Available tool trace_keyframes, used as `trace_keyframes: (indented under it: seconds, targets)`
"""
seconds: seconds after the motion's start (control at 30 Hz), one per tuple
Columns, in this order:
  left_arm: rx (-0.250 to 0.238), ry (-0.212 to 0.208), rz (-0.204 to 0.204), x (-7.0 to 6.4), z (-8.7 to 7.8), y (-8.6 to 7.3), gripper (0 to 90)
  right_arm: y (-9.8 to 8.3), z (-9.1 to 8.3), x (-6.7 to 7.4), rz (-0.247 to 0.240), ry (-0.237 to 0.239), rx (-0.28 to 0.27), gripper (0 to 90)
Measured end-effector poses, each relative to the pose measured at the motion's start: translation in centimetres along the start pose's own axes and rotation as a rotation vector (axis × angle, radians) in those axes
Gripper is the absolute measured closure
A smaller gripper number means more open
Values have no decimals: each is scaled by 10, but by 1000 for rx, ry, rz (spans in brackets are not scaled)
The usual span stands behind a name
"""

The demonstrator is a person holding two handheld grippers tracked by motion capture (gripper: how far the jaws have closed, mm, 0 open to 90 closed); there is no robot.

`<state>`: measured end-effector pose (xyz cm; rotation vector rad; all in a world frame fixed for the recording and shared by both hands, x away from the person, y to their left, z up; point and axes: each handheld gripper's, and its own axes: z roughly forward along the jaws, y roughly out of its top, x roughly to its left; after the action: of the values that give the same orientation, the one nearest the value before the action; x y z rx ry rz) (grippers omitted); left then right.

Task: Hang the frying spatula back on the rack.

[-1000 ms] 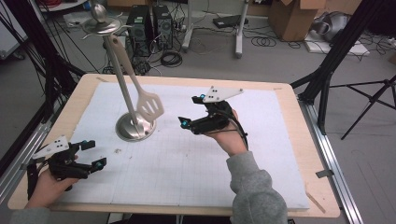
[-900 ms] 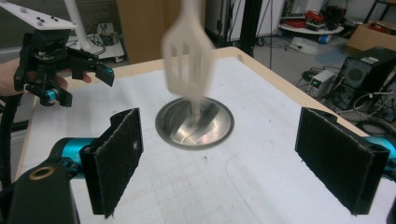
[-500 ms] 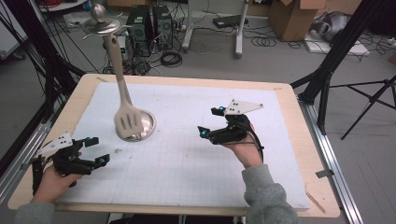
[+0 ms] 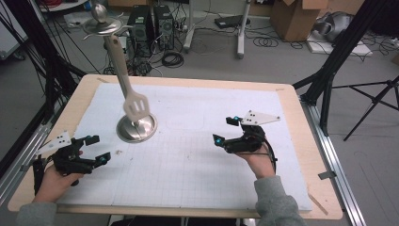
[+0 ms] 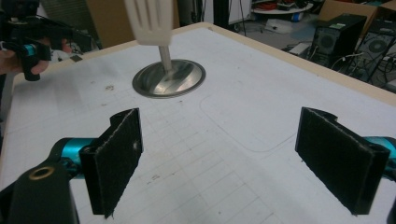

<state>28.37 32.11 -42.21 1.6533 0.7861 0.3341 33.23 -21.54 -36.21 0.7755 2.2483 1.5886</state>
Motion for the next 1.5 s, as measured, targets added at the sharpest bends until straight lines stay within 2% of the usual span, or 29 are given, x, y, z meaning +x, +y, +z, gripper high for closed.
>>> trace_keyframes:
  seconds: [0.13,0.3,0.53,0.6,0.63,1.0,1.33,1.5]
  targets:
    - [-4,0,3,0,0,1,44,-8,-6,-1,9,-12,-9,143]
    - [-14,4,1,0,-1,1,44,-14,-20,-7,34,-60,-55,143]
    - [-22,7,3,0,-2,3,44,-28,-37,-16,34,-124,-57,143]
    - [-23,10,6,1,-3,3,44,-33,-42,-19,47,-132,-68,143]
    - [-25,10,2,1,-3,3,44,-37,-46,-21,72,-138,-76,143]
    - [-21,22,-5,4,-2,3,44,-62,-73,-28,123,-218,-76,143]
    - [-30,23,-18,5,-1,3,44,-76,-92,-29,158,-257,-75,143]
    - [-19,31,-19,6,-1,2,44,-82,-101,-30,166,-276,-81,141]
